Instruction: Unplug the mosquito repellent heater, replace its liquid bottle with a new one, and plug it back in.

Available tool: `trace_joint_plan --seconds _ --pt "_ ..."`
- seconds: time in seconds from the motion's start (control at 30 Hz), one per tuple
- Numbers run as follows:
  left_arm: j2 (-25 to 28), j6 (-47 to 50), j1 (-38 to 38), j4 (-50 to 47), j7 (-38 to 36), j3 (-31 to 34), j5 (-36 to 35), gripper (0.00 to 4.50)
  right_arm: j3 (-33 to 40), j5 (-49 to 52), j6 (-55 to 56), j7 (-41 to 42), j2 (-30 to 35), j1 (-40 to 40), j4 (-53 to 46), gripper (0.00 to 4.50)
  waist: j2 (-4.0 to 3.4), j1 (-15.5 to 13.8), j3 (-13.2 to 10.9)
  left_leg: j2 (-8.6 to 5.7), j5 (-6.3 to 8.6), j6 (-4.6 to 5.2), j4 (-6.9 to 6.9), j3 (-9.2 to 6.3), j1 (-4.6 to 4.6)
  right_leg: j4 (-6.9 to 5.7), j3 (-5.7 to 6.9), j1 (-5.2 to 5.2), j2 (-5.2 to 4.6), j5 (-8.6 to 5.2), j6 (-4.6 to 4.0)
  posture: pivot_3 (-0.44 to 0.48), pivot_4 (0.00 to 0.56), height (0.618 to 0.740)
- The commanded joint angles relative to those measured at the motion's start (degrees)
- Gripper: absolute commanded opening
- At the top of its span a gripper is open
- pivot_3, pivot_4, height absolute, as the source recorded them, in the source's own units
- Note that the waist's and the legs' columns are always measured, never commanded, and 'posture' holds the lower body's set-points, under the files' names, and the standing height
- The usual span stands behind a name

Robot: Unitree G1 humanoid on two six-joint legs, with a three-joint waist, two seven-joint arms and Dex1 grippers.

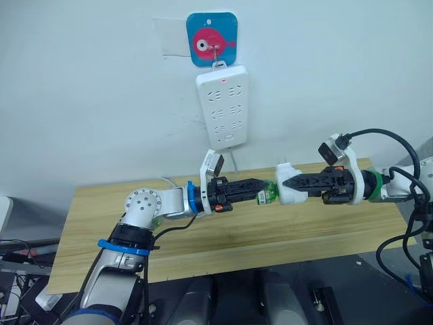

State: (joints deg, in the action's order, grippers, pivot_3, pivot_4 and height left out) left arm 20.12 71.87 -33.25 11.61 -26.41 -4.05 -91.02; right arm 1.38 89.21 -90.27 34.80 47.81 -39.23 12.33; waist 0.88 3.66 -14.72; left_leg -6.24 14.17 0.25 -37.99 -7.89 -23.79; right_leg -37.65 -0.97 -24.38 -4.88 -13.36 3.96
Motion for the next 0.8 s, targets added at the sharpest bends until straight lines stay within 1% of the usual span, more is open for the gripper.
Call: trace_joint_plan --seconds 0.03,0.1,0.17,0.27,0.37,0.43,0.5,0.57,0.67,0.7,0.73,0.8 --pt "0.7 1.5 0.2 -0.8 5.3 3.3 0.1 2.24 0.4 4.3 -2.2 0.8 0.1 0.1 -3.8 2.98 0.0 0.0 0.0 0.0 -0.01 -0.02 0.02 0.05 0.0 -0.01 -0.05 -0.02 -0.01 0.0 -0.01 -0.111 0.248 0.74" --pt "0.2 1.4 0.1 -1.5 6.2 4.3 0.1 2.95 0.7 4.4 -2.2 0.4 0.2 0.2 -3.3 2.98 0.0 -0.1 0.0 -0.01 -0.08 -0.14 0.02 0.13 0.01 -0.01 -0.11 -0.03 -0.04 0.0 -0.02 -0.111 0.248 0.74" --pt "-0.2 1.3 -0.2 -1.7 6.8 5.5 -0.3 3.44 0.9 4.5 -2.2 0.2 0.3 0.3 -2.9 2.98 -0.01 -0.2 0.0 0.0 -0.08 -0.14 0.01 0.13 0.01 -0.01 -0.13 -0.03 -0.05 0.01 -0.02 -0.108 0.238 0.74" --pt "-0.7 0.7 -1.0 -1.4 7.8 8.0 -0.6 4.41 1.6 4.1 -2.2 -0.3 0.3 0.7 -2.5 2.98 0.0 -0.6 0.0 -0.02 -0.08 -0.15 0.02 0.14 0.0 0.01 -0.13 -0.03 -0.07 0.01 -0.02 -0.106 0.236 0.74" --pt "0.2 -0.8 -1.1 -2.9 6.9 10.0 1.9 4.46 2.3 3.4 -2.1 -0.9 -0.3 0.8 -1.8 2.98 -0.01 -0.8 0.0 -0.04 -0.1 -0.18 0.02 0.14 0.0 0.02 -0.13 -0.03 -0.1 0.01 -0.02 -0.105 0.226 0.74" --pt "1.7 -2.5 -0.9 -7.1 4.4 10.3 5.6 4.46 2.8 3.5 -1.8 -1.6 -0.6 0.6 -0.8 2.98 -0.01 -0.7 0.0 -0.04 -0.11 -0.21 0.02 0.17 0.0 0.01 -0.14 -0.03 -0.1 0.01 -0.02 -0.105 0.225 0.74" --pt "4.3 -6.6 -0.4 -14.7 0.0 9.3 12.2 4.46 3.3 3.2 -1.7 -2.1 -0.7 0.6 0.1 2.98 -0.01 -0.7 0.0 -0.04 -0.12 -0.23 0.04 0.19 -0.02 0.02 -0.17 -0.05 -0.1 0.01 -0.03 -0.1 0.217 0.74" --pt "7.2 -13.1 0.6 -22.2 -5.8 7.2 20.4 4.46 4.0 2.4 -1.8 -2.3 -0.8 0.6 1.2 2.98 -0.02 -0.8 0.0 -0.04 -0.13 -0.25 0.06 0.22 -0.04 0.04 -0.19 -0.08 -0.1 0.01 -0.03 -0.087 0.217 0.74" --pt "12.1 -27.9 3.7 -30.6 -17.2 2.3 35.5 4.46 4.8 1.6 -2.0 -2.6 -1.4 -0.1 3.2 2.98 -0.07 -0.8 0.1 -0.04 -0.14 -0.26 0.11 0.3 -0.03 0.08 -0.25 -0.1 -0.1 0.02 -0.04 -0.08 0.219 0.74" --pt "13.4 -35.7 5.5 -32.6 -21.0 0.6 42.1 4.46 5.0 1.4 -2.0 -2.8 -1.8 -0.4 3.8 2.98 -0.08 -0.9 0.1 -0.04 -0.13 -0.26 0.13 0.33 -0.03 0.12 -0.28 -0.09 -0.11 0.02 -0.05 -0.079 0.218 0.74" --pt "14.0 -42.7 7.1 -33.6 -24.0 -0.7 47.5 4.46 5.2 1.0 -2.1 -2.8 -2.1 -0.7 4.4 2.98 -0.08 -0.9 0.1 -0.03 -0.13 -0.26 0.13 0.34 -0.03 0.14 -0.28 -0.08 -0.11 0.02 -0.05 -0.075 0.217 0.74" --pt "14.2 -52.4 9.5 -33.8 -27.9 -2.0 54.3 4.46 5.3 0.5 -2.2 -2.8 -2.4 -1.0 4.9 2.98 -0.09 -1.1 0.1 -0.01 -0.13 -0.26 0.15 0.38 -0.03 0.21 -0.3 -0.08 -0.11 0.03 -0.07 -0.073 0.216 0.74"
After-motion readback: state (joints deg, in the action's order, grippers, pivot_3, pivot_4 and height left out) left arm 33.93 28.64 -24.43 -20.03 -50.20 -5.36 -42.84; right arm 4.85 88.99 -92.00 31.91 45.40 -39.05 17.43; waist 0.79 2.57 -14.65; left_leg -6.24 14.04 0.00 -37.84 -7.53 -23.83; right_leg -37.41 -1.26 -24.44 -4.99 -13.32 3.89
